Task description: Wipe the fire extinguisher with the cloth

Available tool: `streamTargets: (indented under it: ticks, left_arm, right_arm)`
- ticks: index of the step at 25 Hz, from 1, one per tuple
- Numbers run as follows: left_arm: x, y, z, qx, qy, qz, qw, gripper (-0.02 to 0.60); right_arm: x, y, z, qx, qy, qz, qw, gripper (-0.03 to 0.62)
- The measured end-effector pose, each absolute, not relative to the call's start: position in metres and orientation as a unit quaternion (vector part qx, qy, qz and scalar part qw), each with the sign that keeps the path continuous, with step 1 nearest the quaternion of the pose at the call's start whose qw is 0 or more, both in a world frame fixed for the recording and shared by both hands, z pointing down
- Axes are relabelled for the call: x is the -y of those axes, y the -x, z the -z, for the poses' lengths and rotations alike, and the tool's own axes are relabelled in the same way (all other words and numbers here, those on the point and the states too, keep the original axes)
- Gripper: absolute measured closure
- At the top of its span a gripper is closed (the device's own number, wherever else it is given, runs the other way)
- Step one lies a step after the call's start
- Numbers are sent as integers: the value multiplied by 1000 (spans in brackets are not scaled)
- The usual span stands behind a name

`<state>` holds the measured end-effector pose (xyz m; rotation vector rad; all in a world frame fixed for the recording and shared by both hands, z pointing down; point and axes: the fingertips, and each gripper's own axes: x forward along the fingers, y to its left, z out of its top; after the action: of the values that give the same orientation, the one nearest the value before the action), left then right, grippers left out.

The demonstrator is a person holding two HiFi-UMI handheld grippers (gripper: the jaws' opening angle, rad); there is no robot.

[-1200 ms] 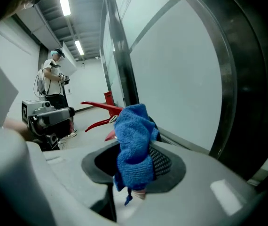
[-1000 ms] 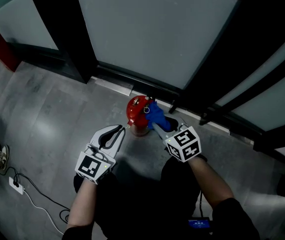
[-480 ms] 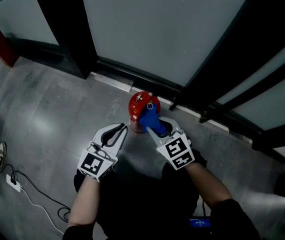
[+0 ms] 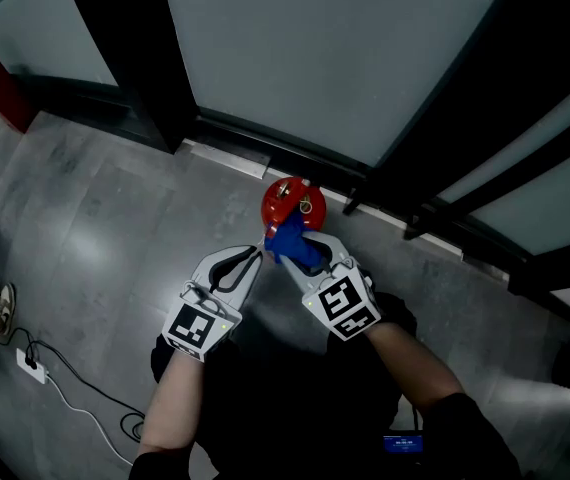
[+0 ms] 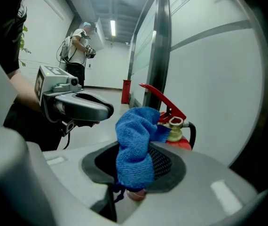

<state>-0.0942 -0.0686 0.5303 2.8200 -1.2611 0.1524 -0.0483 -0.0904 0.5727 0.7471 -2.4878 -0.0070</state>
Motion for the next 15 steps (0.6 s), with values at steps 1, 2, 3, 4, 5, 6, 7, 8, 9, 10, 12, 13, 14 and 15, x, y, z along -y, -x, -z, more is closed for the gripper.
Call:
streamTargets:
  ticks: [1,2,3,4,5,6,7,8,9,10,12,13,14,15]
  left_arm:
    - [69,94,-529,408,-911,-48,32,543]
    - [69,94,-529,409,-910,-47,38,543]
    - [70,94,-530,410,-910,-46,39,543]
    - [71,94,-530,410,-910,-44,40,543]
    - [71,93,-530,411,-910,-42,43,543]
    - [72,92,-530,410,-910,-40,47,543]
    - [72,92,-528,410,-910,-37,49,543]
    - [72,91,-527,409,-911,-35,49,543]
    - [72,91,-527,407,-911,-34,48,543]
    - [72,91,-527,406,-912,-33,48,543]
    - [73,91,-528,406,-912,-33,49,543]
    - [74,91,-528,408,-911,-31,50,543]
    - [77,90,-528,411,-910,-28,51,543]
    - [79,90,-526,415,-908,-24,51,543]
  right_arm:
    - [89,49,-574,922,-273,11,274,459]
    - [87,50,-576,922,-265,20,282,459]
    - [85,50,-578,922,-254,27,289,459]
    - [82,50,-578,924,-243,31,294,459]
    - [79,48,-576,927,-232,30,292,459]
    - [78,43,-571,932,-222,24,284,459]
    - [76,37,-565,938,-212,14,274,459]
    - [75,28,-558,943,-202,4,266,459]
    - [75,18,-553,946,-194,-4,259,459]
    - [77,5,-547,948,-196,-11,251,459]
    - [93,-26,-535,946,-237,-32,221,459]
    - [106,-41,-530,941,-269,-54,197,459]
    - [121,-55,-525,935,-300,-79,170,459]
    - [136,-64,-521,928,-327,-108,143,459]
